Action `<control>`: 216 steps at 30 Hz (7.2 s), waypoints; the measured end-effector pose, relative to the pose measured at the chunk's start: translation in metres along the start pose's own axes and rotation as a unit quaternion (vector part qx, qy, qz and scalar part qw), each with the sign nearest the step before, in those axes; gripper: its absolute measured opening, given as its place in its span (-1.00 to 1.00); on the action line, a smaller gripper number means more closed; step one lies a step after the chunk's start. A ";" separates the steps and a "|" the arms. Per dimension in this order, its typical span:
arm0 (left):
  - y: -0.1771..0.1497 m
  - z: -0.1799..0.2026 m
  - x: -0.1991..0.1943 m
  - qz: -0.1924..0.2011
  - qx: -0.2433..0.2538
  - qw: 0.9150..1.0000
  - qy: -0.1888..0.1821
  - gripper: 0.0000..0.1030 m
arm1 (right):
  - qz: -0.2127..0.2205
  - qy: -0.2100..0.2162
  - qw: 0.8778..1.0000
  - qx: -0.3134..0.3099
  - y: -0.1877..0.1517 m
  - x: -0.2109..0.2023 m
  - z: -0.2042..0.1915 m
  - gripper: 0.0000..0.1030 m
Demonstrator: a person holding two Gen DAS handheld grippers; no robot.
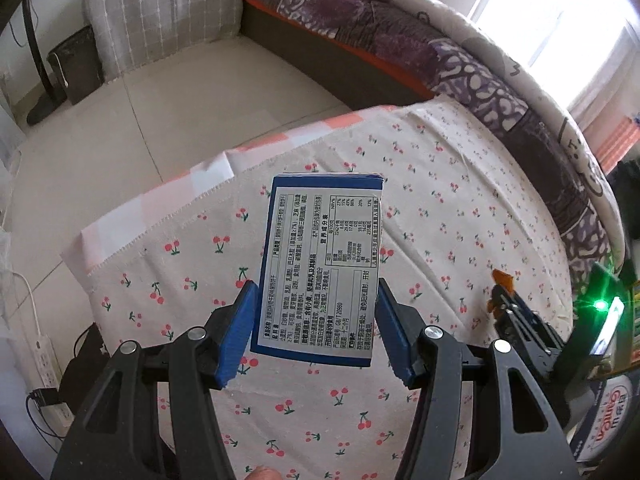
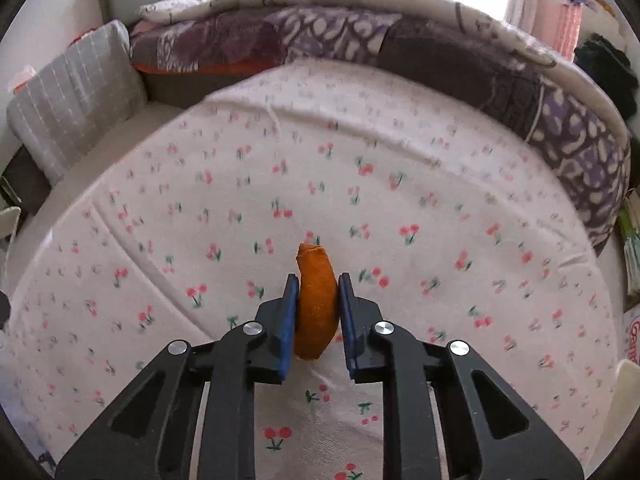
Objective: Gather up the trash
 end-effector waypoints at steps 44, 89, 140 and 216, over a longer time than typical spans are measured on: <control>-0.063 0.172 -0.014 0.049 0.171 0.984 0.007 0.12 | 0.007 -0.042 0.996 0.072 -0.039 -0.103 0.169 -0.63; -0.191 0.366 -0.016 0.019 0.341 0.936 -0.087 0.12 | -0.074 -0.133 0.970 0.192 -0.116 -0.133 0.363 -0.55; -0.153 0.300 -0.055 0.132 0.232 0.964 -0.011 0.84 | 0.095 -0.222 0.952 0.187 -0.095 -0.179 0.307 0.86; -0.145 0.283 -0.055 0.136 0.230 0.963 -0.018 0.79 | 0.097 -0.196 0.962 0.166 -0.089 -0.168 0.278 0.86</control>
Point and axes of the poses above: each gripper's, at about its wrist camera, not at the fingertips, and x roughly the way its jaws point, z to its right, y to its top, the point moved 2 cm from there along x, roughly the way its jaws point, and after that the axes turned 4 degrees about -y, right-handed, at the moved point
